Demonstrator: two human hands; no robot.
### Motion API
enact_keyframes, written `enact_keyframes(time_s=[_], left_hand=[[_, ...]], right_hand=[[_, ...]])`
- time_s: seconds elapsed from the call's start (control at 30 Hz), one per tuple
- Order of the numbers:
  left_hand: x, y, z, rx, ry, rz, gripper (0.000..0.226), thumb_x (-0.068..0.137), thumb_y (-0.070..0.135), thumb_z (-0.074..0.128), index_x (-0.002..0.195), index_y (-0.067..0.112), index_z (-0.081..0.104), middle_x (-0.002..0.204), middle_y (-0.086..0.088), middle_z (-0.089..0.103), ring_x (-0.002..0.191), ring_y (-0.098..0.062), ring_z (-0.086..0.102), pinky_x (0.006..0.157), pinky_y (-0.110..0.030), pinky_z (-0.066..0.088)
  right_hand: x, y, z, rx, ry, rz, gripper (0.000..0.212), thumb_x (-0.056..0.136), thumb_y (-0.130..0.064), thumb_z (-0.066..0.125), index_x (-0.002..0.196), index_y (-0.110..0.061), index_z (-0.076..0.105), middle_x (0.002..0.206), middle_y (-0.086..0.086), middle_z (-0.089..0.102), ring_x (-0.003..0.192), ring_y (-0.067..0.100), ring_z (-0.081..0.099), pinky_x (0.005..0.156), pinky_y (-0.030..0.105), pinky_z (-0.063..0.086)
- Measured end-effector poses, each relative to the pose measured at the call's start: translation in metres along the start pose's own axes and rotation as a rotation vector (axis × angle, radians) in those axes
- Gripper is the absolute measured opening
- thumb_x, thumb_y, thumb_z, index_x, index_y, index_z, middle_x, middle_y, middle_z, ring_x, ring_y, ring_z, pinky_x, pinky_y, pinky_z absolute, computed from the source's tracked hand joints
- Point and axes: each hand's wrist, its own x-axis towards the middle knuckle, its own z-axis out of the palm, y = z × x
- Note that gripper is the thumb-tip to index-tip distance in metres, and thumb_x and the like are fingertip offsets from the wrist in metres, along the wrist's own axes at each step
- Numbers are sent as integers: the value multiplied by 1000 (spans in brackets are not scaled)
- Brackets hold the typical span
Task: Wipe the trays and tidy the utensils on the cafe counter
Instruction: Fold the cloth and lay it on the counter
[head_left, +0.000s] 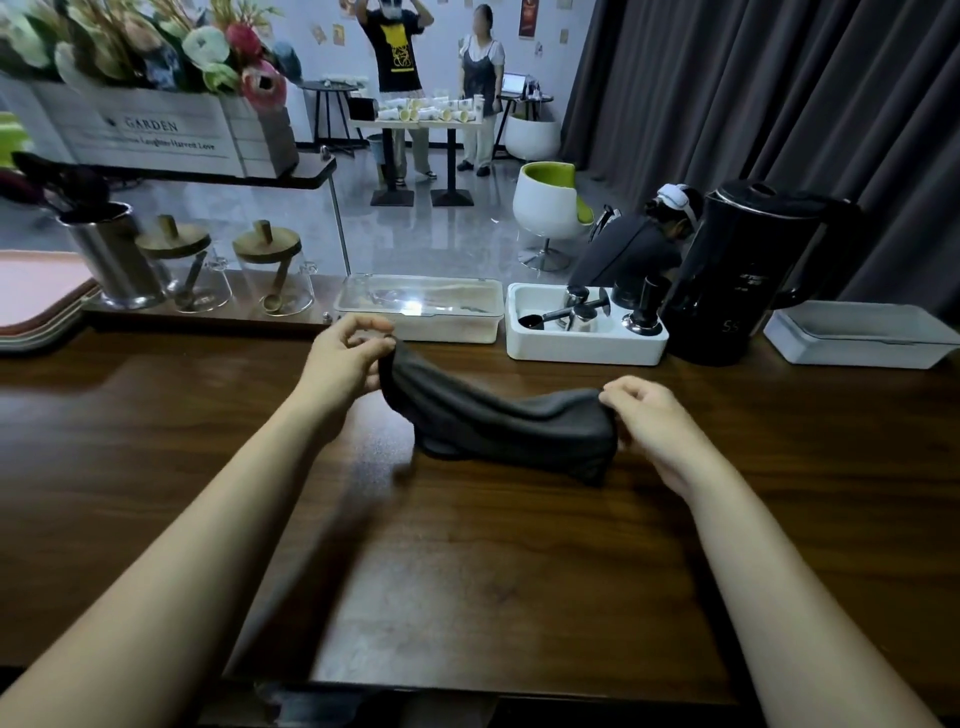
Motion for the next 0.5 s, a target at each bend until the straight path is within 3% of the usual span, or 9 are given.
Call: enact_keyframes(time_s=[0.13,0.23,0.3,0.37,0.43,0.5], left_hand=[[-17,-26,-12,325,-190,-143,19,95,-1,60,96,16,67,89,-9,59,54,-6,51,47,-18,44],[-38,-51,-22,563,-370,-254,7,98,11,64,103,16,66,80,-5,60,55,-7,53,47,-22,46],[-40,-59,-25,672,-331,-226,9,97,26,68,103,20,67,78,-3,65,62,-12,60,52,-28,54],[-31,-58,-25,775,-243,-166,16,92,40,72,96,25,66,74,2,73,63,-15,69,57,-32,61],[-20,-56,-21,902,-204,-129,24,88,50,72,93,29,64,73,6,75,63,-15,73,60,-33,63],[-11,-59,-16,993,-199,-111,27,87,54,71,96,30,63,77,6,75,66,-16,73,69,-36,63]], right_hand=[[-19,10,-5,-368,-366,163,20,98,-20,54,80,-15,61,64,1,58,60,14,58,62,30,52],[-32,21,-5,-611,-582,279,21,95,-33,63,79,-19,67,75,-1,68,63,12,56,53,24,42],[-30,22,0,-661,-538,283,34,91,-48,67,84,-16,72,72,-5,69,60,11,55,53,25,41],[-20,21,8,-668,-340,186,37,89,-55,67,83,-19,71,73,-7,70,67,15,61,62,29,46],[-11,16,22,-658,-138,45,26,90,-51,68,82,-26,68,82,-9,68,84,18,63,71,31,44],[-5,14,40,-662,-98,-62,10,92,-44,67,91,-34,68,97,-12,67,98,17,61,78,30,41]])
